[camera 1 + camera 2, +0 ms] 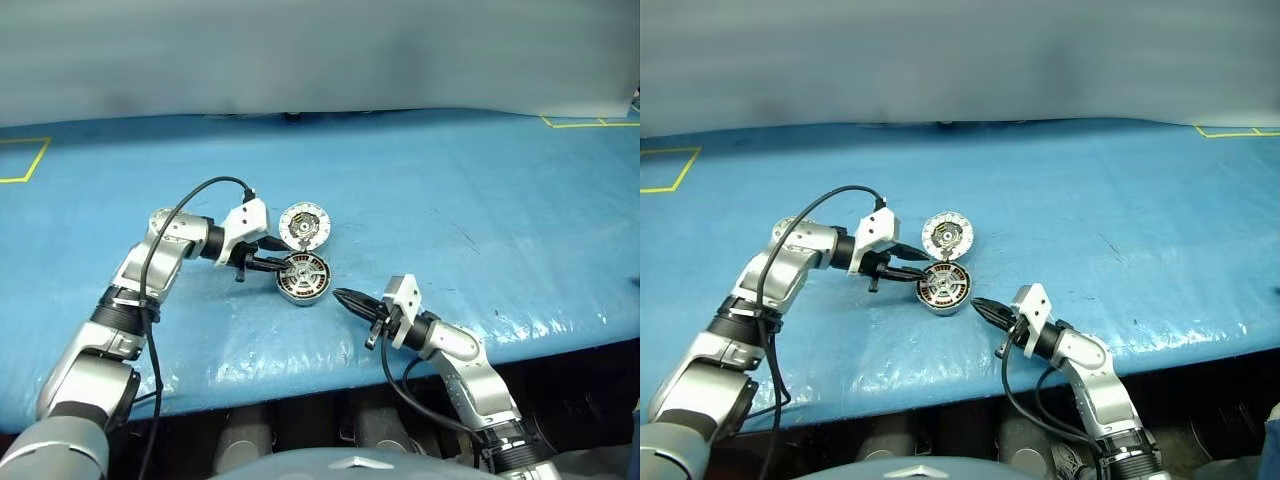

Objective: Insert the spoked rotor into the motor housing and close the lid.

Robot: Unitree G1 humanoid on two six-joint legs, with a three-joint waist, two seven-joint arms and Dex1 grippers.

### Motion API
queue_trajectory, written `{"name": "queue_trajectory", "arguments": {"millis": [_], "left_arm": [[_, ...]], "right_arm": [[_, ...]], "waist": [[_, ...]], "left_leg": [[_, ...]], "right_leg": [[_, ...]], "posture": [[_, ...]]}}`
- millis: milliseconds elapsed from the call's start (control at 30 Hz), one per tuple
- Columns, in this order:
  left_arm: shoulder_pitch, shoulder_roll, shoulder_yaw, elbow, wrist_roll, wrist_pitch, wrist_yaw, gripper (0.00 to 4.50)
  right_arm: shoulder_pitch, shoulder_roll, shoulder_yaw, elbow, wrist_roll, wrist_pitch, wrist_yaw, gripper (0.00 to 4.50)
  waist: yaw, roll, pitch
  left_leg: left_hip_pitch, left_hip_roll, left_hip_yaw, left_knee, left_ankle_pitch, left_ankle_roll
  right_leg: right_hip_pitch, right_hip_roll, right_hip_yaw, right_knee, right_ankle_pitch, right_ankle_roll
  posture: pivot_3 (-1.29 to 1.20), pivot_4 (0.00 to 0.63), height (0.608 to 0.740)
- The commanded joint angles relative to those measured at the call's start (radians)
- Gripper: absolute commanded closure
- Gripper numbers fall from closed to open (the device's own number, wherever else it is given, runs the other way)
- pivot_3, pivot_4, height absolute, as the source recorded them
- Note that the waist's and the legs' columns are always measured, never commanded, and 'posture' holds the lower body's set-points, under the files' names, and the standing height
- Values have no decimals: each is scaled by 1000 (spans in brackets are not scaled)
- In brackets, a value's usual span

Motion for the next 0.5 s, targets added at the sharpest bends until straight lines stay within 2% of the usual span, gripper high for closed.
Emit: {"name": "queue_trajectory", "arguments": {"millis": [33, 267, 400, 500], "left_arm": [[69, 2, 75, -71, -35, 33, 77, 2732], [168, -47, 161, -70, -18, 43, 289, 2732], [148, -111, 216, -12, 4, 31, 460, 2732], [121, -139, 225, 14, 14, 38, 519, 2732]], "right_arm": [[-38, 15, -17, 5, -14, 41, -63, 4500], [-70, 17, -10, 8, -19, 62, -71, 4500], [-114, 43, -3, 1, -28, 80, -95, 4500], [-149, 65, 13, 2, -46, 85, -111, 4500]], "waist": [[0, 0, 0], [8, 0, 0], [6, 0, 0], [3, 0, 0]], "left_leg": [[0, 0, 0, 0, 0, 0], [0, 0, -1, 0, 0, 0], [1, 0, 0, 0, 0, 0], [1, 0, 0, 0, 1, -1]], "right_leg": [[0, 0, 0, 0, 0, 0], [1, -1, 0, 0, -1, -1], [1, -1, 0, 0, 0, 0], [1, 0, 0, 1, 2, 3]], "posture": [[0, 150, 740], [0, 150, 740], [0, 150, 740], [0, 150, 740]]}}
